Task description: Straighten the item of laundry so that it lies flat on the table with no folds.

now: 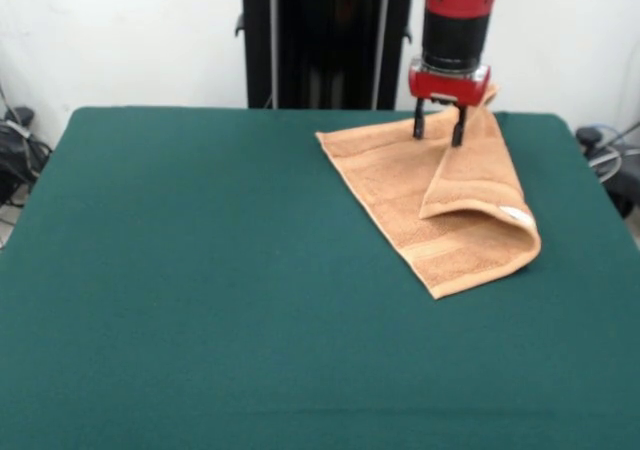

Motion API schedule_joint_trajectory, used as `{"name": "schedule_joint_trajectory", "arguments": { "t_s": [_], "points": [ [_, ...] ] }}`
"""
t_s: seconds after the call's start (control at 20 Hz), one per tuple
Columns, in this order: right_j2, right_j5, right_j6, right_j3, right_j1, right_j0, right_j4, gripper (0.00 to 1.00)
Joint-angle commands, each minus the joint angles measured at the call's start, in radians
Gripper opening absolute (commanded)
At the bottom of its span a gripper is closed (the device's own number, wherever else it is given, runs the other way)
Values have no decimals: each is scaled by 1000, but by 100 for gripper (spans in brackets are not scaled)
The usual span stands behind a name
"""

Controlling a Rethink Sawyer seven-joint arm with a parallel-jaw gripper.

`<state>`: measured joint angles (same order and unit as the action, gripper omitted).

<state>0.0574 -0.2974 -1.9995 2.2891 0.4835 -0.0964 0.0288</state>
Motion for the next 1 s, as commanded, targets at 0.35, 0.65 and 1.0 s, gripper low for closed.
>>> {"name": "schedule_joint_trajectory", "arguments": {
  "t_s": [0.35,0.65,1.0],
  "points": [
    [66,112,-141,-8,144,-50,-8,100],
    [61,131,-131,1,167,-59,-12,100],
    [83,-3,-165,-47,6,-54,-37,100]
  ]
}}
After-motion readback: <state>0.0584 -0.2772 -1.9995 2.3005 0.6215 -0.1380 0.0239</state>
